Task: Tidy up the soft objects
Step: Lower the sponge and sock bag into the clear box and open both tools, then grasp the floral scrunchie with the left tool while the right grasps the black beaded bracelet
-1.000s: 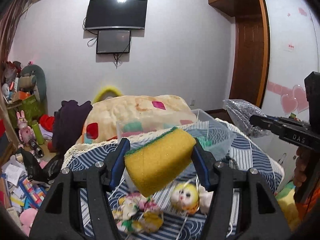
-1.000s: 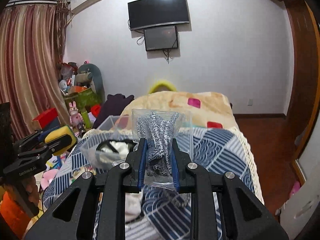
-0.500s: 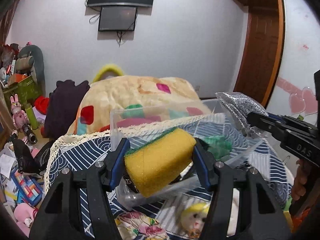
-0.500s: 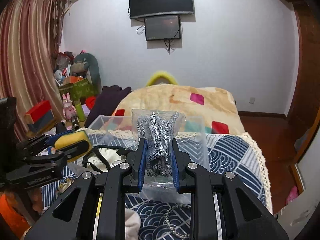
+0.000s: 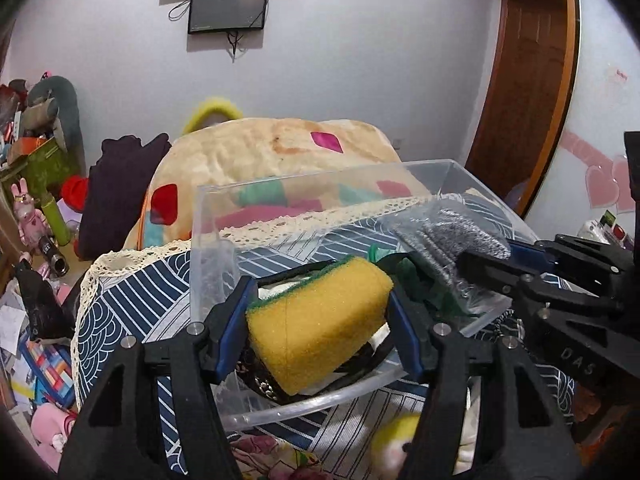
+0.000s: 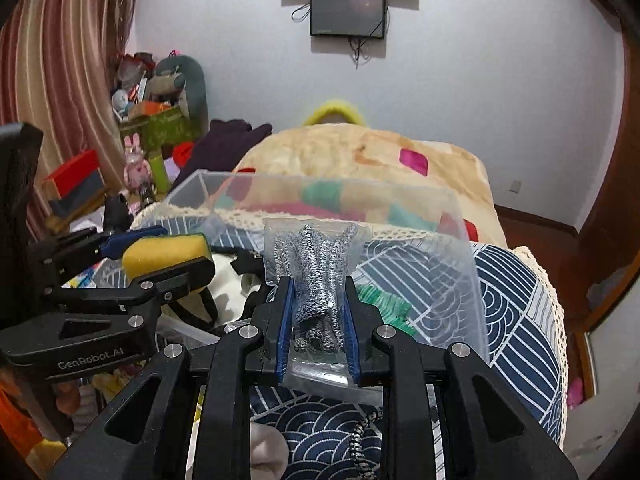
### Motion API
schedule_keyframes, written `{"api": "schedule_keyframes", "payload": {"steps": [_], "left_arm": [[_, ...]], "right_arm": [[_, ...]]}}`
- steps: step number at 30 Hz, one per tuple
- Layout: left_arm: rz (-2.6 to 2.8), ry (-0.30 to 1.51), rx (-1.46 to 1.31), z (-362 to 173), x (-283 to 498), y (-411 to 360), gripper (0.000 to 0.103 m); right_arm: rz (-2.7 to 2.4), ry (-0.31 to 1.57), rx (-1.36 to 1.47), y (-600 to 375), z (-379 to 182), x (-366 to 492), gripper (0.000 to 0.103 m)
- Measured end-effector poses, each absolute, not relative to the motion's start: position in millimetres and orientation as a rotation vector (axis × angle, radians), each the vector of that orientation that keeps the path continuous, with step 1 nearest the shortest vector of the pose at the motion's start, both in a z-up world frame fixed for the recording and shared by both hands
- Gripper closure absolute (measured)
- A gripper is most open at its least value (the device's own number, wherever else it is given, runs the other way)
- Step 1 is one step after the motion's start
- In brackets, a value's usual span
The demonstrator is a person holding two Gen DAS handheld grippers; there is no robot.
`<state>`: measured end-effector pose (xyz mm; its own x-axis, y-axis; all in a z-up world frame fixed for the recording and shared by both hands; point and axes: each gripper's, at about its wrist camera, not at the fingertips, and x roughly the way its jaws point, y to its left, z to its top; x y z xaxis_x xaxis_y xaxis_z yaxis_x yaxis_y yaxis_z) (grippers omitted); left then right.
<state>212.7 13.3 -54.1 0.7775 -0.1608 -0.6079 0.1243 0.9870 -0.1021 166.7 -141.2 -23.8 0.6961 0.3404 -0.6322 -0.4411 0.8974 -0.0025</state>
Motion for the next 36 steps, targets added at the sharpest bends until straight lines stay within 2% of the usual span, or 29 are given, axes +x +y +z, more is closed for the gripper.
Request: {"api": "schedule_keyframes", "payload": {"steps": [3,5,7,8,12,16,20,22,28,36], "left_arm": [[-0.173,0.680,-0.064,-54,212,13,0.038],[-0.179,0.688,-0.071,-53,212,13,0.036],[-0.192,0.697,-0.085,-52,210,14,0.035],[-0.197,0.699,-0.090,-52,208,14,0.032],[-0.198,0.694,-0.094,-48,198,16,0.027],[-0.192,0.666,-0.098,-38,184,21,0.022],[-0.173,0.601,-0.104,-22,164,30,0.007],[-0.146,0.560,-0.103,-14,151,36,0.004],[-0.103,0.563,-0.104,-15,128,53,0.002],[-0.081,0.664,-0.064,-54,114,54,0.002]], "right_arm": [[0.444,0.687,-0.170,-141,-24,167,0.079],[0.444,0.692,-0.173,-143,-24,167,0.072],[0.437,0.682,-0.170,-144,-22,164,0.054],[0.437,0.670,-0.165,-145,-20,162,0.051],[0.434,0.631,-0.168,-150,-12,151,0.049],[0.430,0.585,-0.156,-156,-1,140,0.038],[0.423,0.539,-0.130,-168,11,132,0.038],[0.415,0.516,-0.121,-176,17,127,0.038],[0.399,0.501,-0.077,-197,20,114,0.038],[0.357,0.585,-0.100,-214,-12,111,0.038]]}}
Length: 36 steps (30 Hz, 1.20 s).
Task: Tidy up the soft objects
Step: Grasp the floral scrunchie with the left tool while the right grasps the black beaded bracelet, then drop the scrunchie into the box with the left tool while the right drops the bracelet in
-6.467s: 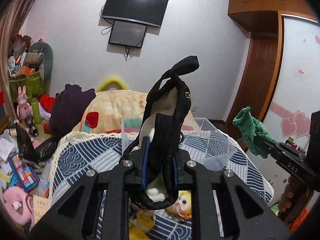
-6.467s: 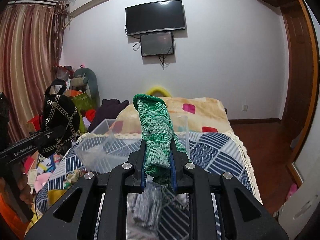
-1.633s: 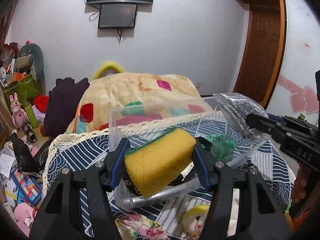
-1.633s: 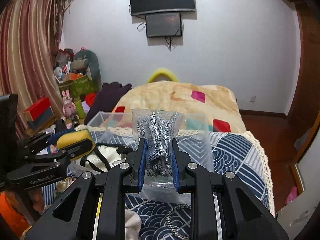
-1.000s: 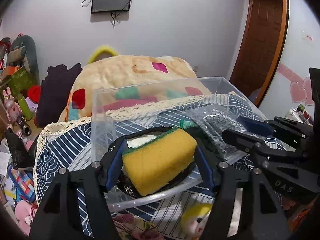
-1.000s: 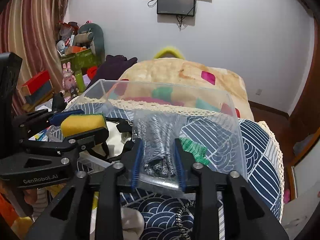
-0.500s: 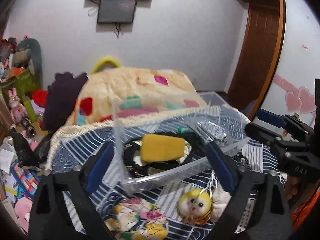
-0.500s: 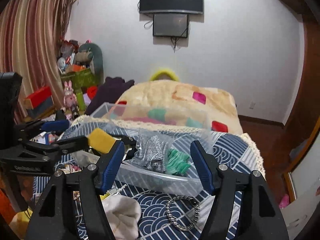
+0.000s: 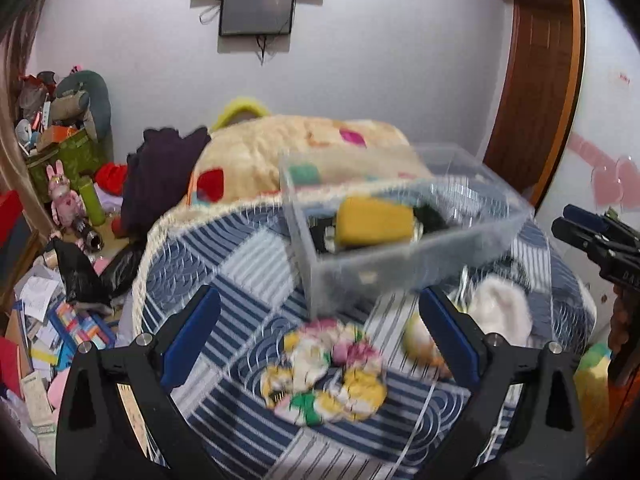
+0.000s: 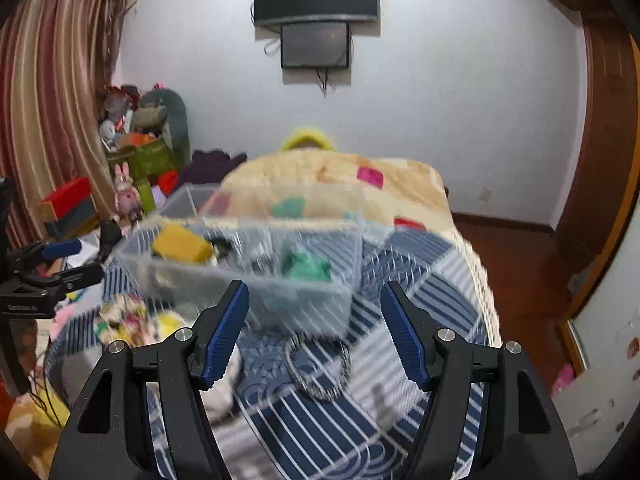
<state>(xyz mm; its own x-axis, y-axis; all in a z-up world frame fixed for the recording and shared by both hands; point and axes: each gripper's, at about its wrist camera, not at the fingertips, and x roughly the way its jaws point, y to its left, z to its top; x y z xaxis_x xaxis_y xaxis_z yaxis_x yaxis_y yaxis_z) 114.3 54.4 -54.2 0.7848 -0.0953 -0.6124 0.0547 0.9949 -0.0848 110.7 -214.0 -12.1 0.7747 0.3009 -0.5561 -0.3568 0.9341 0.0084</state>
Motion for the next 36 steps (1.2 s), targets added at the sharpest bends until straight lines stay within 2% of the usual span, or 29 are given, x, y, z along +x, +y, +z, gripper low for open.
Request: {"api": "schedule_keyframes", "payload": {"steps": [9,15,17,22,24,25,27,29,31,32,36], "left_arm": [[-0.093,0.794,-0.073,-100,111,55,0.002],[-0.102,0.843,-0.130,-118,116,61,0.002],[-0.115,0.852,-0.146,-121,119,61,0.002],[-0.106,0.831,-0.137,-124,125,58,0.003],[-0.128,0.813,-0.134,-124,124,55,0.018],[-0.137,0.807,-0.121,-124,124,53,0.031],[-0.131,0.797,-0.101,-123,122,51,0.043],[-0.135,0.791,-0.097,-122,119,50,0.061],[-0.144,0.787,-0.081,-121,113,47,0.075],[-0.150,0.783,-0.076,-120,109,46,0.080],[-0.145,0.749,-0.049,-113,97,43,0.084]], "right_arm": [[0.370,0.773,-0.088,-222,-66,125,0.038],[0.363,0.800,-0.089,-225,-76,128,0.038],[0.370,0.793,-0.098,-224,-74,125,0.057],[0.371,0.777,-0.120,-225,-74,122,0.080],[0.374,0.773,-0.115,-227,-75,121,0.087],[0.372,0.770,-0.114,-228,-75,120,0.094],[0.367,0.764,-0.106,-231,-75,115,0.094],[0.368,0.759,-0.100,-233,-75,113,0.095],[0.369,0.753,-0.099,-232,-74,111,0.095],[0.370,0.749,-0.100,-227,-72,109,0.095],[0.377,0.719,-0.100,-228,-64,102,0.095]]}}
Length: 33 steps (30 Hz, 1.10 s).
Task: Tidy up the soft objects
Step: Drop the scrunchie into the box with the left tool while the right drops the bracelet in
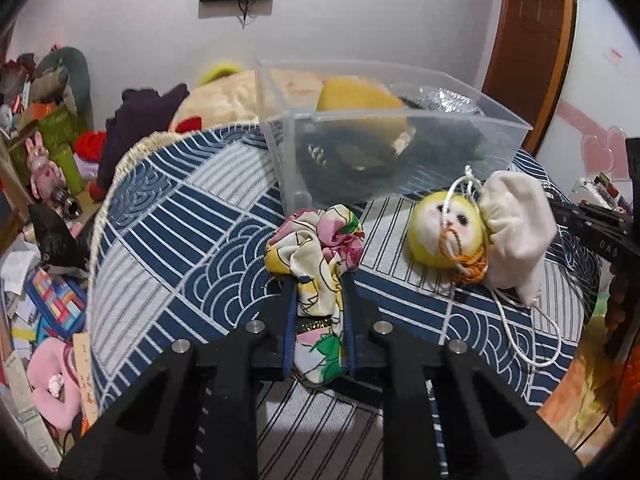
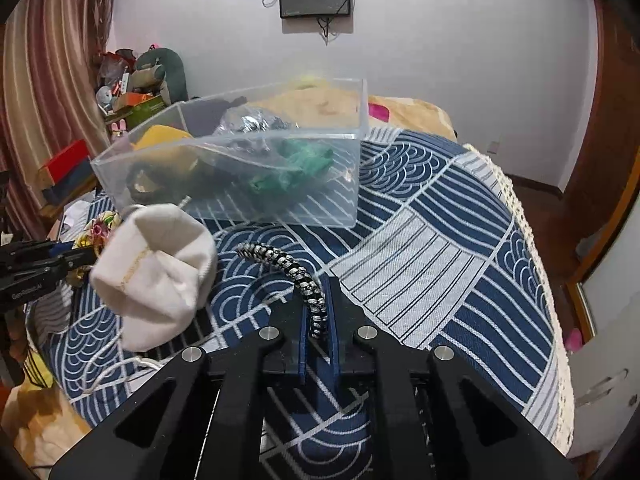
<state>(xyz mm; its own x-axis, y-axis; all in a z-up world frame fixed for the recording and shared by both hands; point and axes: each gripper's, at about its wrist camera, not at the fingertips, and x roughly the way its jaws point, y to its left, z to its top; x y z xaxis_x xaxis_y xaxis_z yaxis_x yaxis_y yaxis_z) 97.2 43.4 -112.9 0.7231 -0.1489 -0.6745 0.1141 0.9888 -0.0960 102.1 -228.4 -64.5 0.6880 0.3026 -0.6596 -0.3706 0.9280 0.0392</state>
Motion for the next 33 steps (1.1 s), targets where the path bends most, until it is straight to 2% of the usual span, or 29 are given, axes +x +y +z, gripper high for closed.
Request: {"api": "schedule_keyframes", "payload": {"steps": [14,22,27,28,31,33], "left_arm": [[-0.163,0.507,0.017,-30,92,33,0.085],[-0.170,0.488,-0.006,-14,125,33,0.084],[-0.166,0.523,-0.023,-20,153,34,0.084],[-0.164,0.535,-0.025,-22,159,34,0.084],[-0.159,0.588,-0.048,-34,179,36,0.084],[-0.153,0.617,-0.060,-41,188,38,0.084]], "right_arm": [[0.404,0.540,-0.078,-221,-9,94,0.095],[0.407,0.455,-0.069,-212,16,105,0.095],[0.423,0.506,-0.076,-207,10,110,0.095],[0.431,0.531,-0.077,-207,5,110,0.091],[0.430,0.595,-0.102,-208,-15,110,0.069],[0.421,0.632,-0.133,-207,-31,107,0.068]]}}
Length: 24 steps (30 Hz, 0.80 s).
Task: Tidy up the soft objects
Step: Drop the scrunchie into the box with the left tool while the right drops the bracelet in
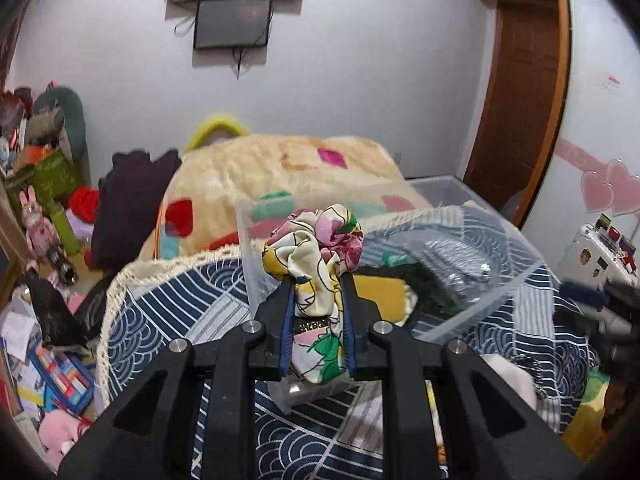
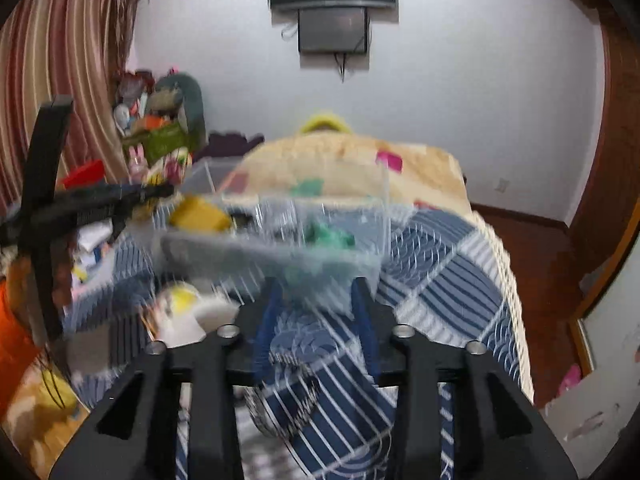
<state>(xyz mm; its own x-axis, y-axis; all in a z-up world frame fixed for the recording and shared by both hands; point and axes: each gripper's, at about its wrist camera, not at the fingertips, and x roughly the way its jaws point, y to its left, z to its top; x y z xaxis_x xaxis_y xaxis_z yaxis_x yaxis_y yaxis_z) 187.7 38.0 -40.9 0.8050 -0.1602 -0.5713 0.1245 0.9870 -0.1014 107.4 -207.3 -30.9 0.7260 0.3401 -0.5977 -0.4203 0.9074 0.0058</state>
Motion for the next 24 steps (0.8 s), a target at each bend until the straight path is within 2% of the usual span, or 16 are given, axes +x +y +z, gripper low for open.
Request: {"api": "schedule_keyframes", "payload": {"steps": [7,9,10,11,13,15,17,19,24], "left_arm": [[-0.130,0.632,-0.029,-54,198,35,0.084],[-0.121,0.633,-0.019,-54,200,33,0.083],[-0.121,0.635,-0.016,-55,200,32,0.081],[-0.125,0.640,-0.017,-55,201,31,0.078],[-0.135,0.646,-0.024,-54,203,30,0.071],[-0.148,0.650,-0.028,-53,201,29,0.063],[-0.147,0.648,-0.016,-51,199,25,0.045],[-0.125,0.626,0.022,-48,195,21,0.037],[-0.131,0.623,0.056,-44,186,14,0.033]], "right_arm": [[0.435,0.761,-0.170,-214,-70,100,0.068],[0.438,0.780,-0.181,-214,-77,95,0.072],[0.442,0.792,-0.191,-214,-81,93,0.078],[0.444,0.791,-0.196,-214,-83,91,0.079],[0.444,0.774,-0.198,-214,-82,86,0.095],[0.411,0.754,-0.198,-214,-79,84,0.097],[0.380,0.725,-0.206,-215,-75,81,0.097],[0.372,0.699,-0.194,-219,-67,81,0.097],[0.357,0.609,-0.171,-224,-34,84,0.097]]}}
